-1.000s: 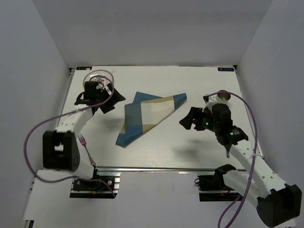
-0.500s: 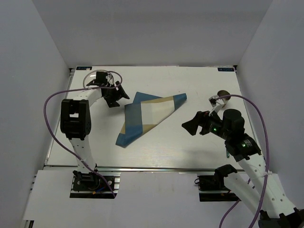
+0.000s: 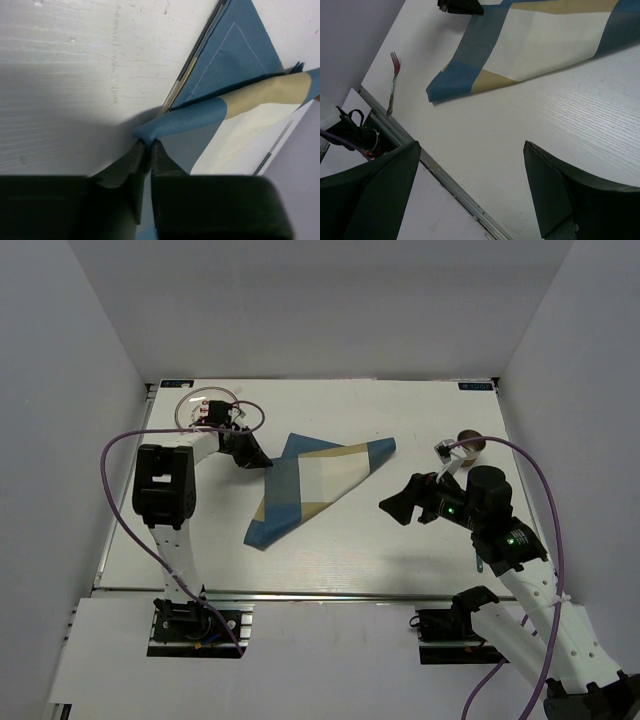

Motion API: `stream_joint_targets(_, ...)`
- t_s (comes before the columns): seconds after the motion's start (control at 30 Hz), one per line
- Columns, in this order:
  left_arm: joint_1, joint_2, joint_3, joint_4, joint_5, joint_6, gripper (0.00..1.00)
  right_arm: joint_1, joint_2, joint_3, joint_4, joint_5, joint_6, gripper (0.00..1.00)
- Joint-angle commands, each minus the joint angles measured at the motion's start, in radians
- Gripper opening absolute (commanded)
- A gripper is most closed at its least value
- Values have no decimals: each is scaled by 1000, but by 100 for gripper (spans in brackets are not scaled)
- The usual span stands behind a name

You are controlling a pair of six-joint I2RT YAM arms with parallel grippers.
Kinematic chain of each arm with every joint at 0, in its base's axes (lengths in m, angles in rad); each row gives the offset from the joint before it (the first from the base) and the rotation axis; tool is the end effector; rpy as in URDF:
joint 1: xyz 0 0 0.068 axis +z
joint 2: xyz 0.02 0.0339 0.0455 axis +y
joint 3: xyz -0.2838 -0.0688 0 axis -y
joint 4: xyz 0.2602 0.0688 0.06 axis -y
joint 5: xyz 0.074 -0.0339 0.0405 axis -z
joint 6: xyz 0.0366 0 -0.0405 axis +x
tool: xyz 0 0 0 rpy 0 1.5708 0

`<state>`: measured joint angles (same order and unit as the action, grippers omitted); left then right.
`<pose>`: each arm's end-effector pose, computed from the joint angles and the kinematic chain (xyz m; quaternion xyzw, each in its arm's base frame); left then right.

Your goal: Set the dinner table for one person

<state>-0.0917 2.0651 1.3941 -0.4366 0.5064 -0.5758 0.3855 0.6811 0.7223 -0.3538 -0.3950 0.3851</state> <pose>0.4396 -0.0583 0.1537 -0.1700 0.9286 -0.3032 0.1301 0.1426 0.0731 0.3297 -0.1156 0.7928 0.3639 0.4750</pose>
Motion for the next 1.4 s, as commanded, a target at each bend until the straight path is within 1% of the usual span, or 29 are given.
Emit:
stream_joint_targets(0.0, -14, -17, 31, 27, 43, 1, 17, -4, 0, 3, 49, 4, 1, 89)
stream_joint_targets(0.07, -14, -28, 37, 36, 52, -9, 14, -5, 3, -10, 55, 7, 3, 89)
stream_joint_targets(0.1, -14, -33, 46, 48, 57, -16, 11, -4, 3, -15, 58, 8, 5, 89)
stream_joint_targets(0.2, -23, -48, 68, 78, 73, -27, 7, -4, 6, -27, 67, 22, 3, 89)
stream_joint_targets(0.3, -33, -66, 103, 117, 90, -41, 1, -5, 15, -35, 73, 33, 5, 89)
stream_joint_targets(0.4, -42, -76, 158, 147, 95, -48, 0, -5, 21, -44, 88, 64, 24, 89)
stream_joint_targets(0.5, -52, -80, 212, 203, 130, -55, 0, -4, 40, -41, 76, 117, 58, 89)
stream_joint_targets(0.53, -62, -85, 221, 222, 139, -59, 0, -5, 49, -35, 64, 155, 64, 89)
stream_joint_targets(0.63, -83, -138, 201, 320, 159, -64, 0, -22, 74, -29, 35, 198, 86, 89)
stream_joint_targets(0.7, -95, -183, 120, 427, 208, -58, 0, -10, 61, -34, 35, 214, 103, 89)
stream_joint_targets(0.73, -111, -241, 82, 482, 219, -55, 0, -8, 45, -35, 35, 237, 110, 89)
stream_joint_targets(0.77, -111, -270, -8, 557, 225, -50, 0, -8, 35, -37, 36, 248, 119, 89)
stream_joint_targets(0.83, -141, -348, -99, 666, 250, -36, 0, -8, 18, -34, 35, 277, 130, 89)
stream_joint_targets(0.87, -141, -370, -172, 688, 254, -26, 0, -10, 17, -29, 27, 283, 133, 89)
stream_joint_targets(0.93, -154, -429, -234, 720, 265, -10, 0, -10, 15, -23, 24, 298, 133, 89)
stream_joint_targets(1.0, -187, -474, -331, 754, 259, 13, 0, -10, 17, -20, 19, 303, 132, 89)
stream_joint_targets(1.03, -209, -524, -364, 757, 254, 34, 0, -10, 15, -20, 19, 303, 133, 89)
stream_joint_targets(1.1, -229, -568, -441, 734, 230, 60, 0, -10, 14, -24, 18, 297, 138, 89)
stream_joint_targets(1.13, -238, -604, -458, 717, 227, 88, 3, -10, 12, -30, 22, 295, 140, 89)
stream_joint_targets(1.17, -258, -621, -495, 702, 224, 102, 9, -10, 11, -34, 24, 283, 141, 89)
stream_joint_targets(1.2, -269, -638, -512, 662, 206, 116, 19, -10, 11, -35, 27, 282, 140, 89)
stream_joint_targets(1.27, -307, -704, -552, 647, 193, 139, 29, -7, 12, -41, 29, 278, 143, 89)
stream_joint_targets(1.3, -322, -730, -601, 648, 193, 142, 43, -10, 14, -43, 33, 278, 141, 89)
stream_joint_targets(1.33, -335, -756, -628, 651, 195, 145, 49, -10, 14, -46, 35, 278, 141, 89)
stream_joint_targets(1.37, -361, -820, -659, 660, 193, 140, 54, -8, 15, -46, 33, 277, 138, 89)
